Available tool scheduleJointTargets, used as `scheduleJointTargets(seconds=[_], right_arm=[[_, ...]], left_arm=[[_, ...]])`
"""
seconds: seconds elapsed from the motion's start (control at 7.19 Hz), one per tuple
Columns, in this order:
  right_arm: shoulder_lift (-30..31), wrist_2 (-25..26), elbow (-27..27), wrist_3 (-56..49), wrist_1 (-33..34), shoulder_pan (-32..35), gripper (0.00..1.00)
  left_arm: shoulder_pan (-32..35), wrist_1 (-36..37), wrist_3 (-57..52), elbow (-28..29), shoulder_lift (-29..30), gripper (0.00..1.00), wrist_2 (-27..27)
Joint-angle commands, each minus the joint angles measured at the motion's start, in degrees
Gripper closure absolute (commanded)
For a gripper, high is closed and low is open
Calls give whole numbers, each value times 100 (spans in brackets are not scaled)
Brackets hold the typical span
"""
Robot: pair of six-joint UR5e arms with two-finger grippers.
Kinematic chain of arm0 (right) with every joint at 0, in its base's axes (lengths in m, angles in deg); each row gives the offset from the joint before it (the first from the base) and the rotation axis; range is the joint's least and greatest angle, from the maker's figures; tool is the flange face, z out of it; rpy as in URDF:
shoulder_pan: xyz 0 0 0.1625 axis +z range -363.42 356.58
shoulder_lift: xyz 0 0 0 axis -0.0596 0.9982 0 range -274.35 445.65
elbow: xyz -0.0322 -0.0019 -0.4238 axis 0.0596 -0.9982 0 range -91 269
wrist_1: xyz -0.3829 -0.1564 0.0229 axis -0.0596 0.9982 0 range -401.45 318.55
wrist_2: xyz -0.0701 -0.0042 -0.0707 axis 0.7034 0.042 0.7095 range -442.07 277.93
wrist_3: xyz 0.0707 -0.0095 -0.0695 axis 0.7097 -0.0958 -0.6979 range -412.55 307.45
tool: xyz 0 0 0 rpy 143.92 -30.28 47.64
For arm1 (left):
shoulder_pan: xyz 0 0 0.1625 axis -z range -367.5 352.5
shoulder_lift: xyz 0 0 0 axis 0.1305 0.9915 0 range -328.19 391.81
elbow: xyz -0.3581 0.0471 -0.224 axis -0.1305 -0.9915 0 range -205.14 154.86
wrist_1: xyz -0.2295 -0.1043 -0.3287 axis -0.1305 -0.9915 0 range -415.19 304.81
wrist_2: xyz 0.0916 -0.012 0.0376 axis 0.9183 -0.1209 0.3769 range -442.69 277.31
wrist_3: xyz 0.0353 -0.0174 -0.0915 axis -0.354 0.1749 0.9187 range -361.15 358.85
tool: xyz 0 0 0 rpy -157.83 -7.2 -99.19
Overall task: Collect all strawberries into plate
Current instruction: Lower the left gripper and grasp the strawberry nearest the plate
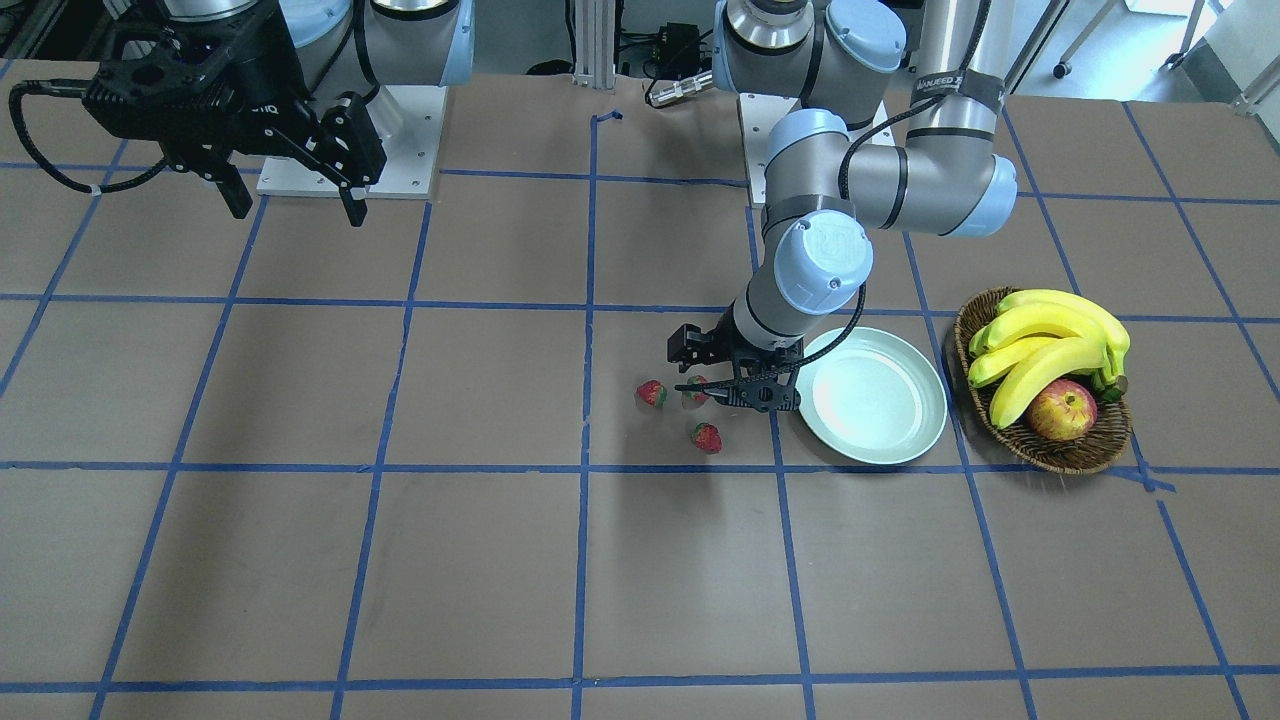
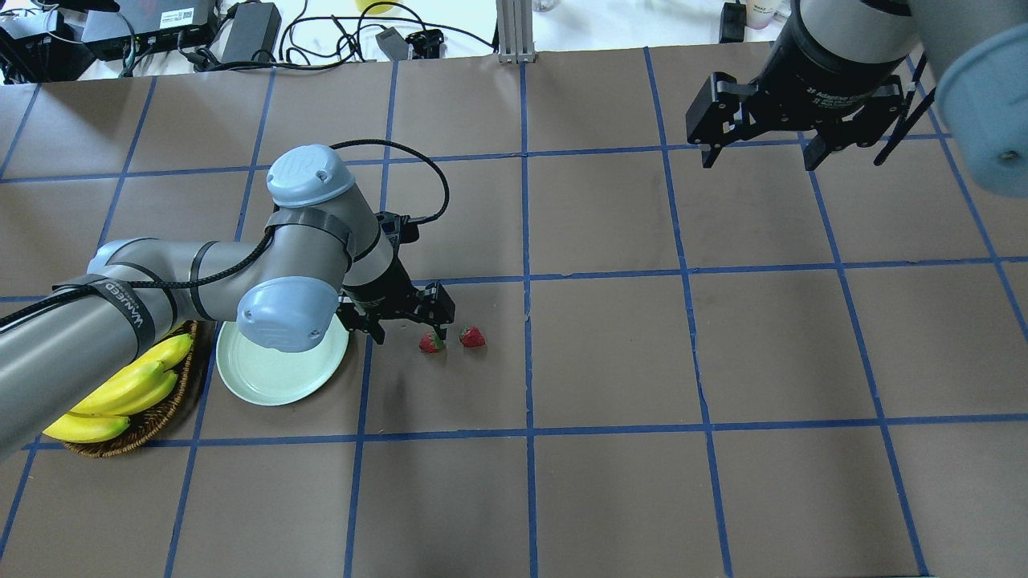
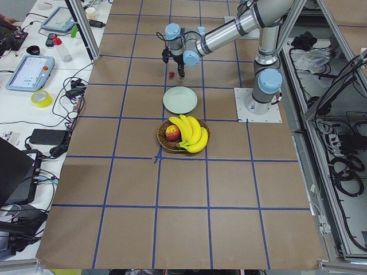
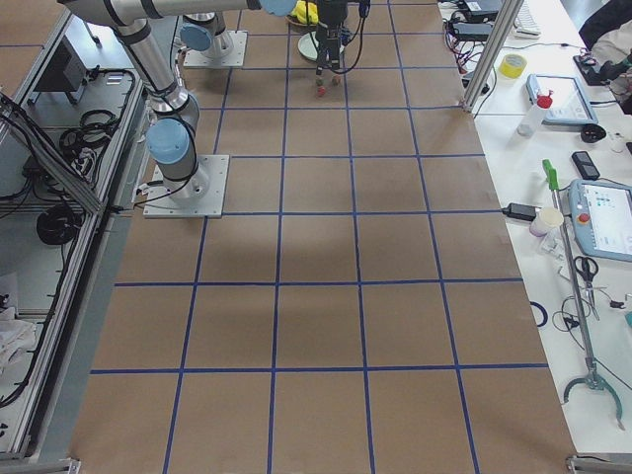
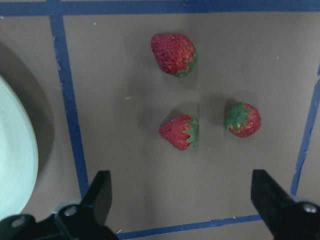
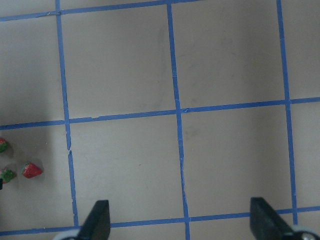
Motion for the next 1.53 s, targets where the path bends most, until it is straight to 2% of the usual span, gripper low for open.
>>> scheduleJointTargets(seconds=[0.0,0.42,0.56,0.83,1.25,1.39], right_arm=[[0,-11,9,-2,-10,6,0],[9,-11,-9,-10,-10,6,0],[9,-11,-9,-19,-19,6,0],[9,-11,-9,-37,-19,6,0],[9,-11,-9,-54,-28,6,0],[9,-11,-9,-54,-28,6,0]], left_arm=[[3,76,-98,-66,187,0,11],[12,277,-80,-66,381,2,-67],[12,340,-98,-66,407,2,-242],[12,340,-89,-66,478,11,-244],[12,340,-80,-48,478,100,-279],[12,340,-71,-31,478,100,-279]])
